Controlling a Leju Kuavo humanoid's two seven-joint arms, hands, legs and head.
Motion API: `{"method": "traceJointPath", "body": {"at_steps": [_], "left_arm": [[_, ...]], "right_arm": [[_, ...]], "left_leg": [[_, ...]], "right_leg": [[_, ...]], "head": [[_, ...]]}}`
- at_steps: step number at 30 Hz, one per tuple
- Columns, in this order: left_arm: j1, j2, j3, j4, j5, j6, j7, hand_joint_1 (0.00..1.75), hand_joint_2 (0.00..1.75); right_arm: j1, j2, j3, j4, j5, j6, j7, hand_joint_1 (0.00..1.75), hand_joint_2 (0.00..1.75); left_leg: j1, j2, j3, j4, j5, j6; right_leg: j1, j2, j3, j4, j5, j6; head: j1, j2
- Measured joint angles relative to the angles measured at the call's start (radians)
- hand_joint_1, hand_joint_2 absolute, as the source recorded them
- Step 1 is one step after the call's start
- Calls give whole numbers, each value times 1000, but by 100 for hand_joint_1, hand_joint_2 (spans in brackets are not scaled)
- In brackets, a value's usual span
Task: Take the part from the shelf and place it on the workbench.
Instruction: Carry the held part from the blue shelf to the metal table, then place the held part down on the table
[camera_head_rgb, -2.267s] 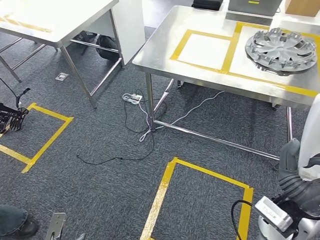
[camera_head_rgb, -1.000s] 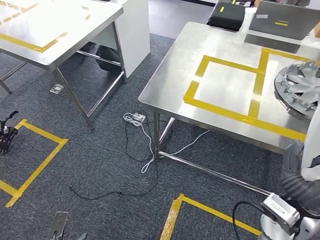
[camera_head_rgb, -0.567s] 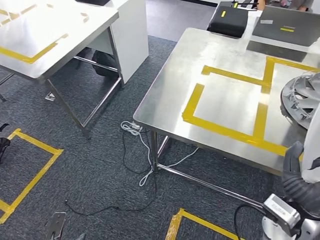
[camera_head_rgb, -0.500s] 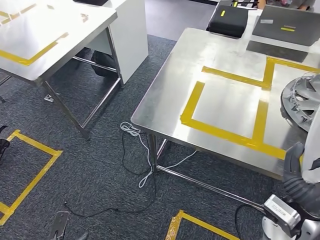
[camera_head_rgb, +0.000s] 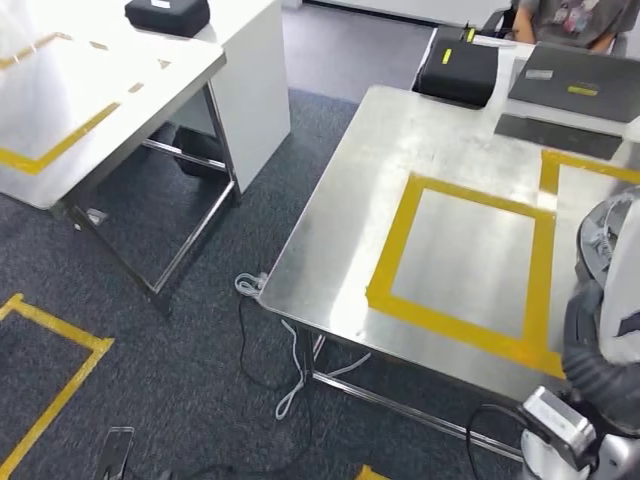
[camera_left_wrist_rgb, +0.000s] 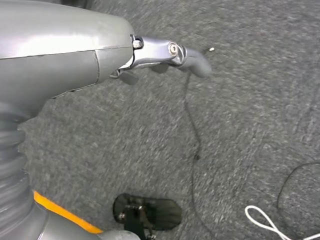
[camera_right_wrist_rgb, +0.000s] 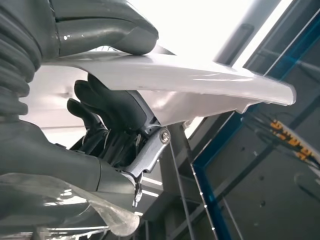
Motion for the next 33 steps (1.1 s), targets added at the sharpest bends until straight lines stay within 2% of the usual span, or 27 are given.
{"method": "traceJointPath", "body": {"at_steps": [1, 2, 3, 5, 6, 7, 8, 9, 11, 12, 14, 17, 23, 28, 33], "left_arm": [[-4, -1, -1, 0, -1, 0, 0, 0, 175], [-6, -2, -3, 0, -2, 0, 0, 0, 175], [-7, -2, -4, 0, -2, 0, 0, 0, 175], [-8, -2, -5, 0, -3, 0, 1, 0, 175], [-8, -3, -5, 0, -4, 0, 2, 0, 175], [-9, -4, -6, 0, -4, 0, 4, 0, 175], [-9, -5, -6, 0, -5, 0, 6, 0, 175], [-10, -5, -6, 0, -6, 0, 8, 0, 175], [-12, -6, -7, 0, -8, 1, 11, 0, 175], [-13, -6, -8, 0, -9, 1, 12, 0, 175], [-17, -6, -11, 0, -11, 2, 13, 0, 175], [-25, -6, -20, 0, -20, 3, 15, 0, 175], [-32, -6, -35, 0, -33, 3, 19, 0, 175], [-36, -9, -46, 0, -35, 2, 21, 0, 175], [-36, -12, -47, 0, -35, 3, 21, 0, 175]], "right_arm": [[-2, 0, -1, -1, 1, 0, 0, 175, 175], [-3, 0, -1, -2, 3, 0, 0, 175, 175], [-3, 0, -2, -2, 5, 0, 1, 175, 175], [-3, 0, -5, -2, 11, 0, 1, 175, 175], [-4, -1, -8, -1, 14, 0, 1, 175, 175], [-6, -2, -9, 1, 17, 0, 1, 175, 175], [-8, -2, -10, 4, 18, 0, 1, 175, 175], [-9, -3, -11, 9, 19, 0, 1, 175, 175], [-8, -4, -15, 19, 19, 0, 1, 175, 175], [-9, -4, -17, 23, 20, 0, 2, 175, 175], [-17, -4, -19, 31, 21, 0, 2, 175, 175], [-39, -10, -19, 60, 17, 0, 23, 175, 175], [-82, -67, -12, 177, 3, 0, 110, 175, 175], [-101, -100, -9, 235, 0, 0, 118, 175, 175], [-110, -115, -8, 260, 0, 0, 118, 175, 175]], "left_leg": [[2, -1, 17, -6, -8, 4], [3, -1, 35, -11, -19, 8], [3, -1, 51, -13, -31, 12], [3, -1, 81, -14, -55, 14], [3, -2, 97, -14, -68, 14], [4, -3, 115, -14, -82, 12], [4, -4, 135, -14, -98, 10], [4, -6, 153, -13, -114, 7], [2, -9, 176, -4, -144, -4], [1, -10, 181, 2, -155, -10], [1, -10, 185, 5, -166, -16], [1, -9, 193, 0, -161, -9], [1, -8, 200, -11, -160, -9], [2, -7, 212, -35, -177, 5], [4, -7, 215, -41, -178, -16]], "right_leg": [[0, -2, -31, 53, 11, 4], [-1, -4, -73, 113, 7, 8], [-2, -7, -117, 165, -14, 10], [-4, -8, -198, 218, -105, 14], [-5, -8, -228, 217, -145, 16], [-6, -8, -250, 198, -159, 18], [-7, -8, -265, 161, -128, 18], [-9, -9, -278, 113, -51, 17], [-7, -14, -291, 42, 105, 5], [-5, -15, -292, 28, 148, -4], [-2, -15, -280, 28, 162, -16], [-3, -12, -273, 23, 157, -17], [-2, -6, -273, 22, 143, -31], [3, -7, -273, 22, 141, -35], [4, -8, -271, 22, 142, -36]], "head": [[3, 0], [6, 0], [9, 0], [10, 0], [11, 0], [11, 0], [12, 0], [13, 0], [12, 0], [11, 0], [10, 0], [8, 0], [7, 0], [7, 0], [8, 0]]}}
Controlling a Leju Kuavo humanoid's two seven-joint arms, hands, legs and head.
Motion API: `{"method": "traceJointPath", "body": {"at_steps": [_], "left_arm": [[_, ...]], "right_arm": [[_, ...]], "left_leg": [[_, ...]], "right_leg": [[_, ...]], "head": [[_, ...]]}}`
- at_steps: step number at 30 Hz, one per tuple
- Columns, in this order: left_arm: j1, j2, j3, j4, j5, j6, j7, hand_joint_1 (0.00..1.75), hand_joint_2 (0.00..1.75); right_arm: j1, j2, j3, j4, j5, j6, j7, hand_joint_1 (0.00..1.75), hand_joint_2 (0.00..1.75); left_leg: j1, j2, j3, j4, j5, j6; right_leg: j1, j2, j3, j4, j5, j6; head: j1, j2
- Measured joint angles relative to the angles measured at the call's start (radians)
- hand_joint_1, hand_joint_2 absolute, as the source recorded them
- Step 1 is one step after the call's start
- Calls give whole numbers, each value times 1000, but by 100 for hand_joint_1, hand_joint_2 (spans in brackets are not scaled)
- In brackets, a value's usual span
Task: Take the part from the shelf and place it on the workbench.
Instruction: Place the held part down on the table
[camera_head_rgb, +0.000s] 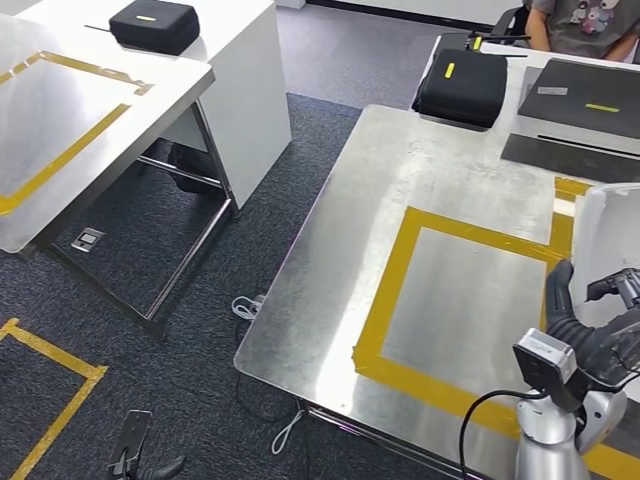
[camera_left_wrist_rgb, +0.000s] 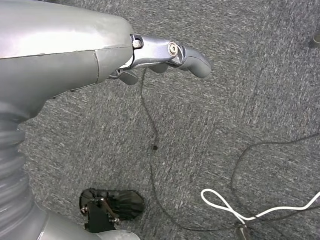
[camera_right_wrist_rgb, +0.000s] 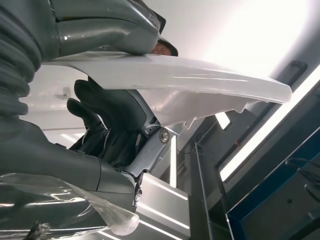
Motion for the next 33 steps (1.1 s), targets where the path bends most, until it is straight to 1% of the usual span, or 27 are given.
{"method": "traceJointPath", "body": {"at_steps": [2, 7, 13, 16, 19, 22, 26, 30, 33], "left_arm": [[0, -1, 0, 0, 0, 0, 0, 0, 175], [0, -1, -2, 0, -1, -2, 0, 0, 175], [-1, -2, -13, 0, -7, -4, 5, 0, 175], [-2, -2, -22, 0, -9, -9, 7, 0, 175], [-4, -3, -31, 0, -17, -21, 12, 0, 175], [-10, -4, -40, 0, -21, -31, 20, 0, 175], [-15, -5, -52, 0, -24, -35, 26, 0, 175], [-18, -5, -60, 0, -32, -39, 28, 0, 175], [-20, -5, -70, 0, -38, -43, 28, 0, 175]], "right_arm": [[-3, -4, 0, 6, 0, 0, 1, 175, 175], [-10, -22, 9, 32, -1, 0, 46, 175, 175], [-44, -75, 22, 128, -17, 1, 120, 175, 175], [-66, -116, 44, 202, -33, 13, 176, 175, 175], [-109, -158, 73, 303, -35, 70, 229, 175, 175], [-162, -187, 102, 415, -38, 111, 246, 175, 175], [-221, -205, 128, 533, -43, 126, 258, 175, 175], [-258, -220, 142, 610, -40, 127, 270, 0, 0], [-276, -229, 148, 654, -36, 127, 274, 0, 0]], "left_leg": [[0, 0, 1, 0, 0, -4], [-3, 0, 5, 1, 0, -5], [-4, 0, 7, 1, -1, -5], [-4, 0, 7, 1, -1, -5], [-5, 1, 7, 1, -1, -5], [-6, 1, 7, 1, -1, -5], [-6, 1, 9, 1, -1, -5], [-6, 1, 11, 0, 0, -4], [-7, 1, 11, -2, 1, -1]], "right_leg": [[-1, 0, 1, 0, 1, 1], [-3, -1, 6, -1, 2, 2], [-5, -1, 9, -3, 2, 3], [-5, -1, 9, -3, 2, 3], [-6, 0, 9, -3, 3, 4], [-7, 0, 9, -3, 3, 4], [-7, -1, 8, -3, 3, 5], [-7, -1, 8, -4, 3, 4], [-9, -1, 7, -4, 3, 4]], "head": [[0, 0], [0, 0], [0, 0], [0, 0], [-1, 0], [-1, 0], [-1, 0], [-2, 0], [-3, 0]]}}
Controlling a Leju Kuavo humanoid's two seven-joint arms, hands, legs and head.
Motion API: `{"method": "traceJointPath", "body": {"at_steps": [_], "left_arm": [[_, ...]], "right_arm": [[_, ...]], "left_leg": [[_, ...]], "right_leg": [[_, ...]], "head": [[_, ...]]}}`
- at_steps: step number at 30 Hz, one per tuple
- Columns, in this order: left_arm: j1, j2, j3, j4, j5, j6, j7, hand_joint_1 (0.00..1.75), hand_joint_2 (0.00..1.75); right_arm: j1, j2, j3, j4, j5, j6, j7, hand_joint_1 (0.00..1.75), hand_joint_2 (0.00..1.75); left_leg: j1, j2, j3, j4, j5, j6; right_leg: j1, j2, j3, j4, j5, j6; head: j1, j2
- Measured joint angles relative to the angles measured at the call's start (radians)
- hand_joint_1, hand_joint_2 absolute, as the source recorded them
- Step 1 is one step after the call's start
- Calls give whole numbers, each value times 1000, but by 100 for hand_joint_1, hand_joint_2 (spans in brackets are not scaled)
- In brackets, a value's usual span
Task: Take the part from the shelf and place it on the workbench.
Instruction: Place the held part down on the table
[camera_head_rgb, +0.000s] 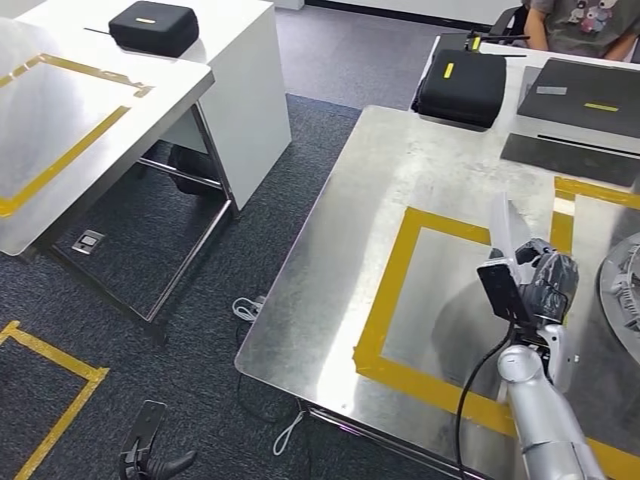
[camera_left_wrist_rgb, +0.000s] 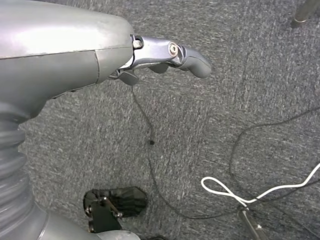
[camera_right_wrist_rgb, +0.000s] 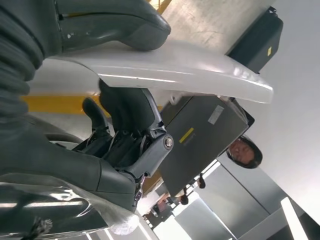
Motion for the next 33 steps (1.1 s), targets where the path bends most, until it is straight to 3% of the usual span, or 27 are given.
{"method": "traceJointPath", "body": {"at_steps": [1, 5, 21, 26, 29, 33], "left_arm": [[0, 0, -3, 0, -1, -1, 0, 0, 175], [-2, 0, -5, 0, 10, -2, 6, 0, 0], [-6, 3, -5, 0, 18, 3, 17, 0, 0], [-6, 3, -5, 0, 30, 7, 17, 0, 0], [-3, 3, -5, 0, 44, 10, 15, 0, 0], [11, 5, -4, 0, 70, 20, 2, 0, 0]], "right_arm": [[-4, -2, 2, 12, 1, 0, 1, 0, 0], [-19, -9, 7, 55, 5, -2, 4, 0, 0], [-36, -21, 12, 116, 14, -4, 17, 0, 0], [-25, -25, 8, 112, -38, 2, 9, 0, 0], [11, -24, -3, 61, -120, 19, -33, 0, 0], [122, 5, -13, -138, -253, 30, -118, 0, 0]], "left_leg": [[0, 0, 0, -1, 0, 1], [0, 0, 0, -1, 3, 4], [0, 0, 1, -3, 7, 11], [0, 0, 1, -5, 6, 12], [0, 0, 1, -6, 5, 13], [0, 0, 1, -7, 3, 10]], "right_leg": [[0, 0, 0, 0, 0, 0], [-1, 0, -1, 0, -1, -1], [1, 2, -1, 0, -4, -5], [2, 1, -1, 0, -4, -5], [3, -2, 0, 0, -4, -5], [3, -6, 1, 0, -4, -5]], "head": [[0, 0], [0, 0], [0, 0], [0, 0], [0, 0], [1, 0]]}}
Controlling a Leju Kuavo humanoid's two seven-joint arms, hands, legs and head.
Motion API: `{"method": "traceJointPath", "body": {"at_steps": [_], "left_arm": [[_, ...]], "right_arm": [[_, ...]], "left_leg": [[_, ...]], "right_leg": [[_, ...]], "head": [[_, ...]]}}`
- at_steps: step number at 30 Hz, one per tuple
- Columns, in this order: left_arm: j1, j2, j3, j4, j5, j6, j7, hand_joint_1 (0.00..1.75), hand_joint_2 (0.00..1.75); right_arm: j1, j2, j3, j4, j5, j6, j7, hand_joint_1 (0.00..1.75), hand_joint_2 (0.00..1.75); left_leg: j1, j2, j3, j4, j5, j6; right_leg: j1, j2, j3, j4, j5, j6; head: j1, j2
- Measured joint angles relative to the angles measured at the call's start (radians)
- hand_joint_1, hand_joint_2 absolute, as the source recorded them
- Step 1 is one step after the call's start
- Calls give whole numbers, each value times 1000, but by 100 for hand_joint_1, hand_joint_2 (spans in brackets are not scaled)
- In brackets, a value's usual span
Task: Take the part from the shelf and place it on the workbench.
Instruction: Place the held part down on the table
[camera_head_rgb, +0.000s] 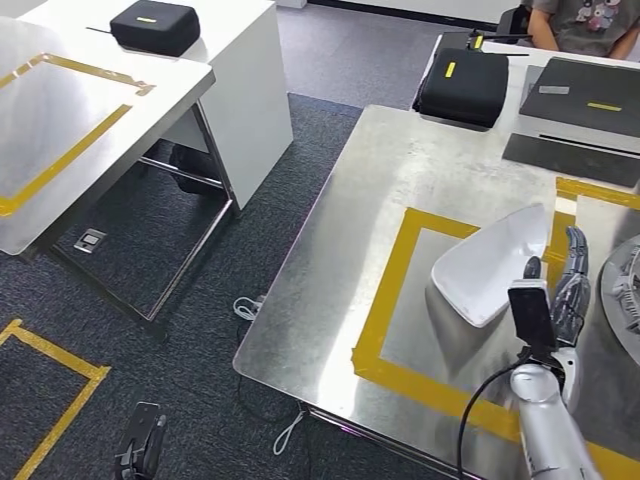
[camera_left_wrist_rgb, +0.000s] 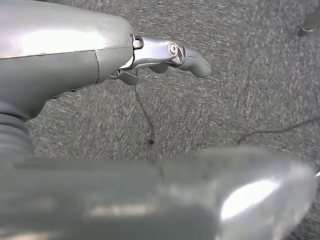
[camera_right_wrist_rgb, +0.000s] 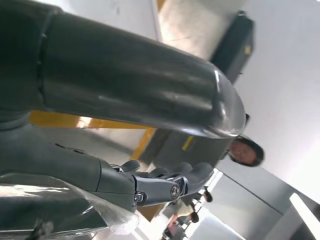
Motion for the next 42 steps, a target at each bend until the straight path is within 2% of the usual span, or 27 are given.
{"method": "traceJointPath", "body": {"at_steps": [7, 14, 21, 30, 34, 37, 39, 40, 42], "left_arm": [[25, 4, 3, 0, 34, 13, -25, 0, 0], [43, 8, 25, 0, 63, 16, -42, 0, 0], [53, 9, 45, 0, 76, 17, -52, 0, 0], [55, 13, 53, 0, 78, 17, -53, 0, 0], [57, 16, 54, 0, 81, 17, -54, 0, 0], [57, 16, 56, 0, 82, 17, -54, 0, 0], [57, 15, 58, 0, 82, 17, -55, 0, 0], [58, 14, 59, 0, 82, 17, -55, 0, 0], [60, 14, 60, 0, 82, 17, -56, 0, 0]], "right_arm": [[224, 89, 53, -407, -123, -20, -107, 0, 0], [370, 122, 157, -627, -141, -20, -162, 0, 0], [428, 129, 239, -696, -144, -24, -166, 0, 0], [444, 129, 273, -716, -148, -27, -165, 0, 0], [446, 129, 285, -719, -147, -31, -165, 0, 0], [447, 129, 294, -725, -145, -36, -165, 0, 0], [446, 129, 297, -731, -144, -38, -164, 0, 0], [446, 129, 298, -732, -144, -39, -164, 0, 0], [448, 129, 299, -733, -143, -42, -161, 0, 0]], "left_leg": [[0, 0, 0, -1, -4, -5], [0, 1, 1, 0, -5, -8], [-1, 1, 1, 3, -6, -8], [-2, 2, 0, 11, -9, -4], [-3, 2, -2, 20, -11, 0], [-1, 2, 0, 12, -1, 9], [6, 5, 8, -11, 17, 16], [10, 7, 11, -19, 25, 18], [10, 10, 9, -21, 28, 21]], "right_leg": [[0, 0, 1, 0, -1, 1], [-1, 1, 4, 0, -1, 1], [-1, 1, 5, 0, 0, 2], [-3, 1, 7, -2, 2, 7], [-4, 1, 9, -3, 5, 15], [-5, 1, 13, -11, 11, 27], [-3, 1, 1, 7, -6, 36], [-4, 1, -18, 43, -28, 39], [-7, 1, -75, 164, -84, 46]], "head": [[0, 0], [0, 0], [0, 0], [0, 0], [0, 0], [0, 0], [2, 0], [3, 0], [4, 0]]}}
